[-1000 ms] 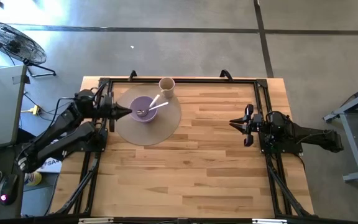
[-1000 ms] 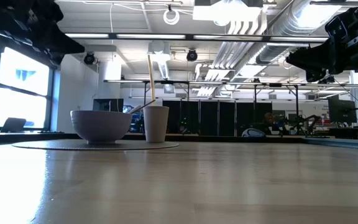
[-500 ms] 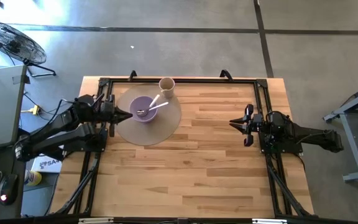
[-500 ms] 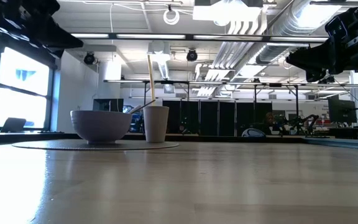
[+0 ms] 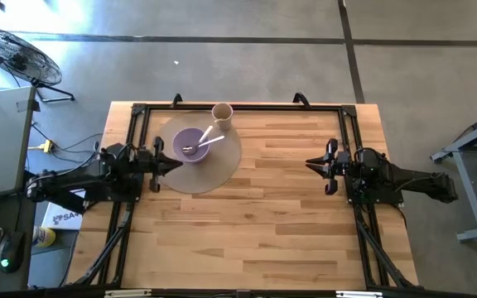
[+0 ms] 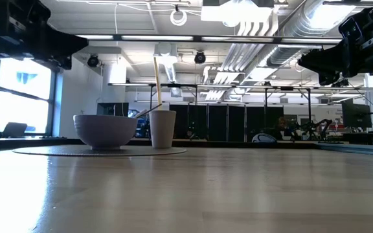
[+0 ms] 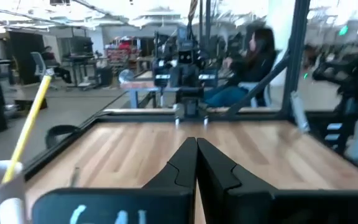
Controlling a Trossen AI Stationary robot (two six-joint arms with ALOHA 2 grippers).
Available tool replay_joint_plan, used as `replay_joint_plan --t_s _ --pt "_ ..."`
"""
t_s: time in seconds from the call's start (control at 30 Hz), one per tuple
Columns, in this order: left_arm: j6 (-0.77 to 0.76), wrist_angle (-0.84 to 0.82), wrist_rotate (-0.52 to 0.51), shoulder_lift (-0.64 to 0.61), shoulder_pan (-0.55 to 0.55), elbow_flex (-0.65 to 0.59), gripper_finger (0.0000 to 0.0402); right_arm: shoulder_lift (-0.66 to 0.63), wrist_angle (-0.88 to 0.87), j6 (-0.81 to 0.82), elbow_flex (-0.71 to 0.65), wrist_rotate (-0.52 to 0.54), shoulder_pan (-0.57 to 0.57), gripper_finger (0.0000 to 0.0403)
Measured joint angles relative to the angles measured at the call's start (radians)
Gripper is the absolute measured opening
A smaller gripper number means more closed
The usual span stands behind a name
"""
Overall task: Pick & Place Utensil
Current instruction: Return to Home Position
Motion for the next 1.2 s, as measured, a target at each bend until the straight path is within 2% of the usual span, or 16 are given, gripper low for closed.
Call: replay_joint_plan --t_s 0.17,0.37,0.63,1.2 --pt "-0.018 -0.013 -0.027 -0.060 -0.064 -0.042 0.0000 0.000 0.000 0.000 0.000 0.000 0.000 0.0053" --pt "-0.019 -0.110 -0.091 -0.057 -0.131 -0.047 0.0000 0.000 0.000 0.000 0.000 0.000 0.000 0.0052" --pt "0.034 -0.112 -0.151 -0.057 -0.220 -0.049 0.0000 0.000 0.000 0.000 0.000 0.000 0.000 0.0052" --pt "0.033 -0.116 -0.147 -0.057 -0.217 -0.051 0.0000 0.000 0.000 0.000 0.000 0.000 0.000 0.0051"
